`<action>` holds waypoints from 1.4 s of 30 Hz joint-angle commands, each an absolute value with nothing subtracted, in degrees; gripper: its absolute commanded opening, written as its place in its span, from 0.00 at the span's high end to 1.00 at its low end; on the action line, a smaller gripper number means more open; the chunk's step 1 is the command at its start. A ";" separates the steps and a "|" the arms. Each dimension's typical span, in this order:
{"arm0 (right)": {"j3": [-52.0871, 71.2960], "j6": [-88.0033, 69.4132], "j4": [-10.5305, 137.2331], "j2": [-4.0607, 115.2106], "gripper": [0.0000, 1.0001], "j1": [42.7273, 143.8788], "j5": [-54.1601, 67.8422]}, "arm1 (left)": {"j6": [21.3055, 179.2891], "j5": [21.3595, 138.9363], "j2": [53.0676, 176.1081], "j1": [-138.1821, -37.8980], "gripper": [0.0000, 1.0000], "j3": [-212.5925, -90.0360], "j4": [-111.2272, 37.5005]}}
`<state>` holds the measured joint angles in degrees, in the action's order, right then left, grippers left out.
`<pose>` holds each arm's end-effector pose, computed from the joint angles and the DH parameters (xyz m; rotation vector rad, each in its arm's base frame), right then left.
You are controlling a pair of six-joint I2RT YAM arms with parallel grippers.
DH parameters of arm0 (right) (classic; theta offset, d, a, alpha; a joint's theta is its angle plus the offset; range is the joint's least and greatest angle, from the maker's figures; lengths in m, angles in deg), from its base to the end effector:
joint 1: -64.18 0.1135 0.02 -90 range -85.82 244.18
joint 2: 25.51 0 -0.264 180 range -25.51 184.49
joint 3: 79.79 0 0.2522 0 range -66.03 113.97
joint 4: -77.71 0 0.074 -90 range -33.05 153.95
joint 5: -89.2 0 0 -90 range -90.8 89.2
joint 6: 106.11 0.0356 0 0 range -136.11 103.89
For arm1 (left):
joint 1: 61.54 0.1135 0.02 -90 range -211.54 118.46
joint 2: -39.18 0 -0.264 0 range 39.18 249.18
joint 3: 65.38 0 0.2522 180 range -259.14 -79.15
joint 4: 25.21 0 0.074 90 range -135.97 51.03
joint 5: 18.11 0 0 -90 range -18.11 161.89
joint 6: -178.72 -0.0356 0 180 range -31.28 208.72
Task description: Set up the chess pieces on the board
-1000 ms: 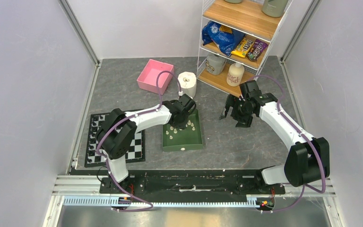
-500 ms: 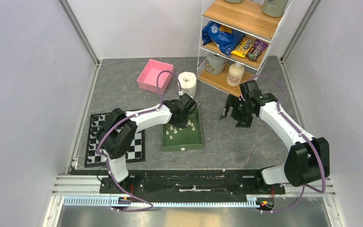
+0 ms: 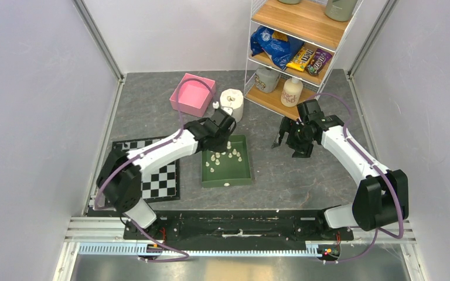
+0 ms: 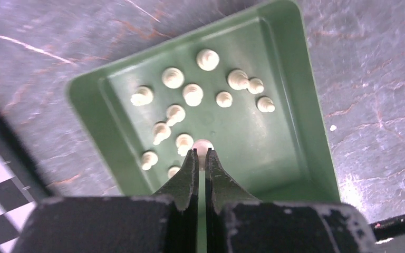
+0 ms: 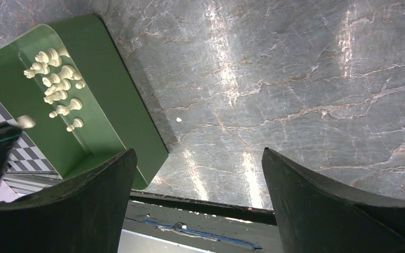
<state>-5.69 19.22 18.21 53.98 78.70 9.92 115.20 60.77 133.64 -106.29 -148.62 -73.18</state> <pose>0.2589 0.0739 0.2507 0.4449 2.7446 0.4974 0.2489 -0.2371 0.2341 0.3422 2.5649 -0.2104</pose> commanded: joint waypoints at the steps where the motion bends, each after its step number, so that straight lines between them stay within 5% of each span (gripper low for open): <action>1: -5.78 18.66 19.27 53.95 0.03 78.73 10.36 | 117.68 51.28 126.09 -105.53 0.98 -150.24 -77.91; 14: -6.07 18.34 19.56 54.71 0.03 78.79 10.99 | 117.59 57.39 113.43 -77.95 0.98 -132.02 -75.66; 42: -5.04 18.25 19.12 55.18 0.03 78.76 10.74 | 114.34 57.95 126.34 -68.09 0.98 -132.32 -72.34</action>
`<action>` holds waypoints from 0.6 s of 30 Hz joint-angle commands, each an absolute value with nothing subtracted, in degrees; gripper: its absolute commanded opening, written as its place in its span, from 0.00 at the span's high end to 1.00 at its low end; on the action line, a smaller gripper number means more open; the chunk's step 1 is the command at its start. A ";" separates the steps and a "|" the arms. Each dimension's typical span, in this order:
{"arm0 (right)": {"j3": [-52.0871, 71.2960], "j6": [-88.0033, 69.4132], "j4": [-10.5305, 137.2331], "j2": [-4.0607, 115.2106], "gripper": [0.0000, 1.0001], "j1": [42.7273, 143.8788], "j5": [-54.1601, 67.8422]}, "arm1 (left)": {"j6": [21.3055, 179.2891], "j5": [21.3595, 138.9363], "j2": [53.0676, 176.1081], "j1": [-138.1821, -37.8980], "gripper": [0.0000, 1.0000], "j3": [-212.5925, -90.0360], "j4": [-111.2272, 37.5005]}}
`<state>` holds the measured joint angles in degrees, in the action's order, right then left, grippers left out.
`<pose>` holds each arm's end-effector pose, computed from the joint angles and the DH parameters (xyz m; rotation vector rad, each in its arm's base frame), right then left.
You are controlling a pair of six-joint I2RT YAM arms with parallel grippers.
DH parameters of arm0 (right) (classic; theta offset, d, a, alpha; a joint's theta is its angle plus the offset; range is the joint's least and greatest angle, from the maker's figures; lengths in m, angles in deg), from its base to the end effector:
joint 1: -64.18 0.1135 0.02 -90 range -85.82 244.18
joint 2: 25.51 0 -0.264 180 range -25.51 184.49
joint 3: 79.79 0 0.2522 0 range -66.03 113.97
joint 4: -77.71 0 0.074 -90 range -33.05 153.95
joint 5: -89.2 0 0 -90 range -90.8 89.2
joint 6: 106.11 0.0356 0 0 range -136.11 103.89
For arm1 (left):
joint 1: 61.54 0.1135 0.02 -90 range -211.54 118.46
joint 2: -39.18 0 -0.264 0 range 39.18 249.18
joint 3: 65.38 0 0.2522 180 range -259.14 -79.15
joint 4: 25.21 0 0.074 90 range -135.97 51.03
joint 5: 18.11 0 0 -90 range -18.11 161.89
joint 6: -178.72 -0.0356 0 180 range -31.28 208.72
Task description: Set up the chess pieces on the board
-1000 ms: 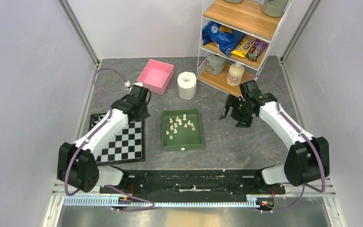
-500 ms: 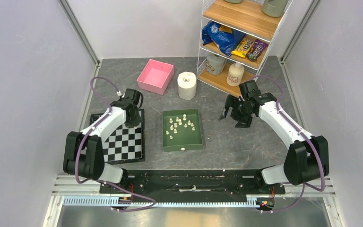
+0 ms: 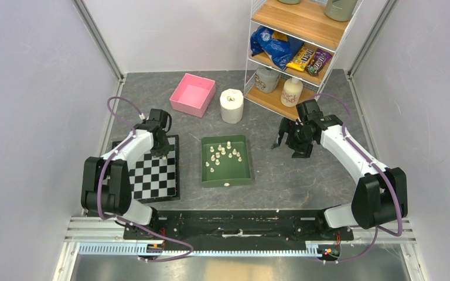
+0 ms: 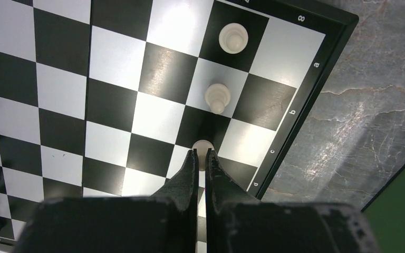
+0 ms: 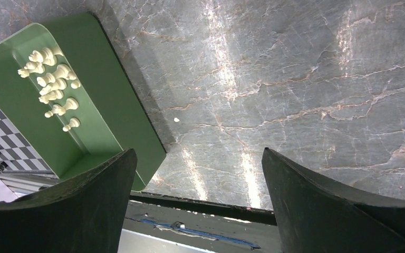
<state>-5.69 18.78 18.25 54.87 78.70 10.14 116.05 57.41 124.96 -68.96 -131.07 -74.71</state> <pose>0.2610 0.0746 0.2469 0.4375 2.7605 0.4941 0.2741 -0.0267 0.1885 -0.5319 2.6705 0.1837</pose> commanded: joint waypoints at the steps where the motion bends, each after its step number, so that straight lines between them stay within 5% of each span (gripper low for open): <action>1: -4.99 18.19 19.18 55.30 0.03 78.77 10.77 | 114.18 58.28 126.37 -68.05 0.98 -132.32 -72.00; 18: -4.87 18.26 19.14 55.98 0.03 78.74 10.96 | 113.90 57.34 126.98 -67.61 0.98 -132.50 -71.92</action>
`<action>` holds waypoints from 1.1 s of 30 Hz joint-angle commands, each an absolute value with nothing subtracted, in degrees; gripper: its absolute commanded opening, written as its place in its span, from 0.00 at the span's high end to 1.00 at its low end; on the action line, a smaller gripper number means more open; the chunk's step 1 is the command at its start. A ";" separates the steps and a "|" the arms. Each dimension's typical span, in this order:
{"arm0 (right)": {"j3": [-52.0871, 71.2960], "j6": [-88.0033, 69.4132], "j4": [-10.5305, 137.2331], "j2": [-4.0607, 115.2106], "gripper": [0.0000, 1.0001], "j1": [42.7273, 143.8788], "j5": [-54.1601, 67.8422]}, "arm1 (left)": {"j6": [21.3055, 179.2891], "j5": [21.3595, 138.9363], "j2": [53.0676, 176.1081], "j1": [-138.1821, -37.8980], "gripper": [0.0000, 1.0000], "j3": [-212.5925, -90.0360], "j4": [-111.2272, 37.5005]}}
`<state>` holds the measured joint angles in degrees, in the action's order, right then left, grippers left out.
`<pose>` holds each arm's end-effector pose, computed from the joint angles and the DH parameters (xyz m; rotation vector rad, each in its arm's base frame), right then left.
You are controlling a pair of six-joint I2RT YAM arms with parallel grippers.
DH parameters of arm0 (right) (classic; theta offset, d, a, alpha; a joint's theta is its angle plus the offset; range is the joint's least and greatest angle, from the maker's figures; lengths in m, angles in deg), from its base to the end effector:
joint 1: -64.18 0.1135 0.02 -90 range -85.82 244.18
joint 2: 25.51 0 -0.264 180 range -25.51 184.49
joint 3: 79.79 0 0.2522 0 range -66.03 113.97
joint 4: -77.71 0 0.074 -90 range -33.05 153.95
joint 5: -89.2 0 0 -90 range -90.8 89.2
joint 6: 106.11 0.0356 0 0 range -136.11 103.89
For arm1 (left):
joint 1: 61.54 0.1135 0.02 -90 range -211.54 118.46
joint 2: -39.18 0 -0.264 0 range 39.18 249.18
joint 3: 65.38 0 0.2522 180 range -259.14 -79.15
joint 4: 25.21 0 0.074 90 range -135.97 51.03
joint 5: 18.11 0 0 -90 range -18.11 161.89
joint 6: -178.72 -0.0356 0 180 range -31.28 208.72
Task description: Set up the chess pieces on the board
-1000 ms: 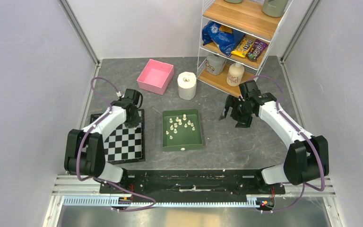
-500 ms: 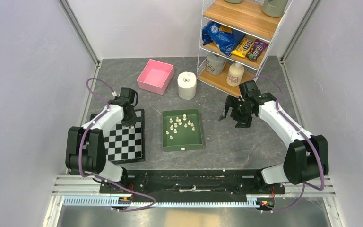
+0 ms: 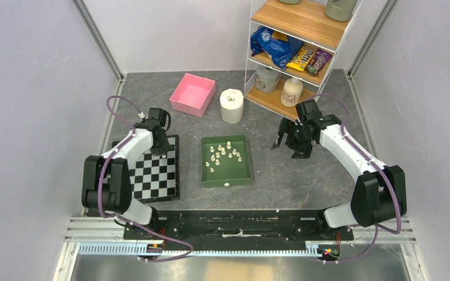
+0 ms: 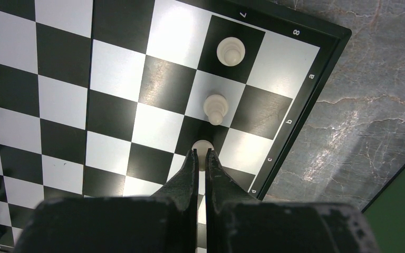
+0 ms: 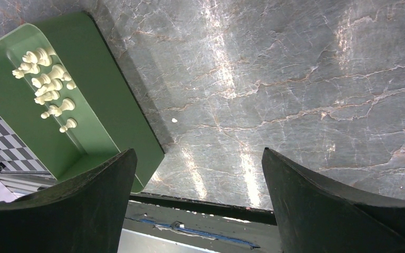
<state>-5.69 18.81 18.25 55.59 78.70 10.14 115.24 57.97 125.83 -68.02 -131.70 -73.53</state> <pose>0.2626 0.0750 0.2437 0.4419 2.7725 0.4887 0.2798 -0.0232 0.1883 -0.5333 2.6598 0.1722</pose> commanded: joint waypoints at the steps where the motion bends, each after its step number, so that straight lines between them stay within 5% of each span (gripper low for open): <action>1: -4.92 18.20 19.17 55.96 0.03 78.75 10.96 | 113.93 57.38 126.92 -67.65 0.98 -132.49 -71.92; 33: -5.40 17.80 19.12 55.73 0.03 78.77 10.65 | 113.83 55.99 127.39 -67.63 0.98 -132.51 -72.43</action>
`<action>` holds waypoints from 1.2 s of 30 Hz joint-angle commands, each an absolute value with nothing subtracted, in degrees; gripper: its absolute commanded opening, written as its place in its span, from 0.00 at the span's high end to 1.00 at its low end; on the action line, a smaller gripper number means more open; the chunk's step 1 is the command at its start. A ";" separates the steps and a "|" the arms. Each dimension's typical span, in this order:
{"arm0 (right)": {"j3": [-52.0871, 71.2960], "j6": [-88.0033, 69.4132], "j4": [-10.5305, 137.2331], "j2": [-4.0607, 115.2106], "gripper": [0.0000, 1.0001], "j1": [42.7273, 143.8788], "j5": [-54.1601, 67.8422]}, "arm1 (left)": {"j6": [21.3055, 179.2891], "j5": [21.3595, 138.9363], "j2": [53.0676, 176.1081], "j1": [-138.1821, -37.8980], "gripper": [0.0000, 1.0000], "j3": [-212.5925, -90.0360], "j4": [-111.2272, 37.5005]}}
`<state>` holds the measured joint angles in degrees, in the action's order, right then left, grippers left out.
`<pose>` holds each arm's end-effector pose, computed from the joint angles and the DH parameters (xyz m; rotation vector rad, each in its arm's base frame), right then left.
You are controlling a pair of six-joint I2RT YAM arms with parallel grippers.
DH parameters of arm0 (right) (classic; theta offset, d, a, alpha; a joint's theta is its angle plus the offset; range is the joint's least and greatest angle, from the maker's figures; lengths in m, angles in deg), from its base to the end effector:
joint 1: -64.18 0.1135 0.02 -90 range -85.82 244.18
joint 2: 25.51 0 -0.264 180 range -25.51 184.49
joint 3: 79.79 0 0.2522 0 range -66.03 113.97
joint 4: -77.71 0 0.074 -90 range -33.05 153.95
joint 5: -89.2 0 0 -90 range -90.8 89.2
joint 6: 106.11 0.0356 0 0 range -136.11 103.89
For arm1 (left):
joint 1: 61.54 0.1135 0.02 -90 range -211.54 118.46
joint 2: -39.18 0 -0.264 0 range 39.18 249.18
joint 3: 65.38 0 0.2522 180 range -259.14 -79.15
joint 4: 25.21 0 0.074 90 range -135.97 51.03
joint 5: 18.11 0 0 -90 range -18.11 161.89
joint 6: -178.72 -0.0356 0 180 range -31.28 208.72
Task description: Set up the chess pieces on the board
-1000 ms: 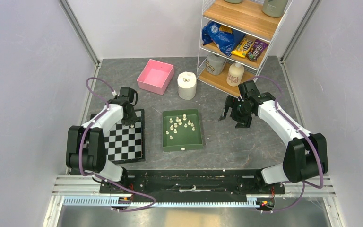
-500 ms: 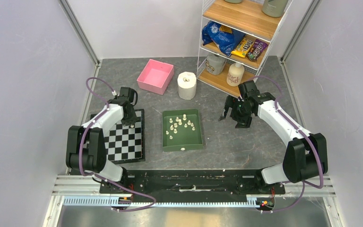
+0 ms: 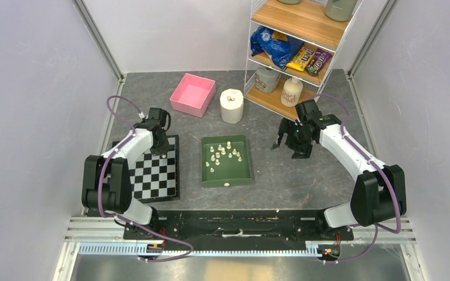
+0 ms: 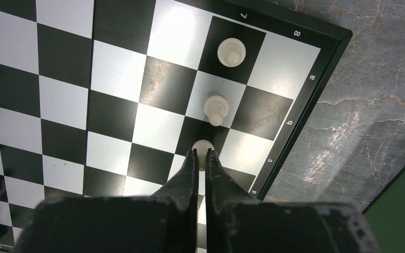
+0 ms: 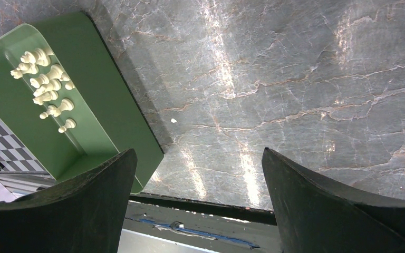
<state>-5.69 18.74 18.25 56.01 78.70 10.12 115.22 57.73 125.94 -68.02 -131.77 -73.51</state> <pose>0.2635 0.0752 0.2418 0.4425 2.7795 0.4848 0.2802 -0.0231 0.1882 -0.5336 2.6586 0.1779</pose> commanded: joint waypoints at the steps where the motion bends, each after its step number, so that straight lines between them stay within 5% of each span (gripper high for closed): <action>1: -5.42 17.74 19.13 55.71 0.03 78.75 10.60 | 113.89 55.82 127.35 -67.61 0.98 -132.50 -72.44; 15: -5.44 17.73 19.13 55.62 0.03 78.76 10.70 | 114.02 56.96 126.86 -67.63 0.93 -131.88 -72.19; 36: -5.21 17.78 19.13 55.31 0.03 78.76 11.27 | 113.77 56.38 121.96 -67.67 0.52 -132.32 -74.18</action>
<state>-5.69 18.72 18.25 56.01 78.70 10.14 114.87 57.32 125.42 -67.98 -131.74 -73.34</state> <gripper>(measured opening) 0.968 0.467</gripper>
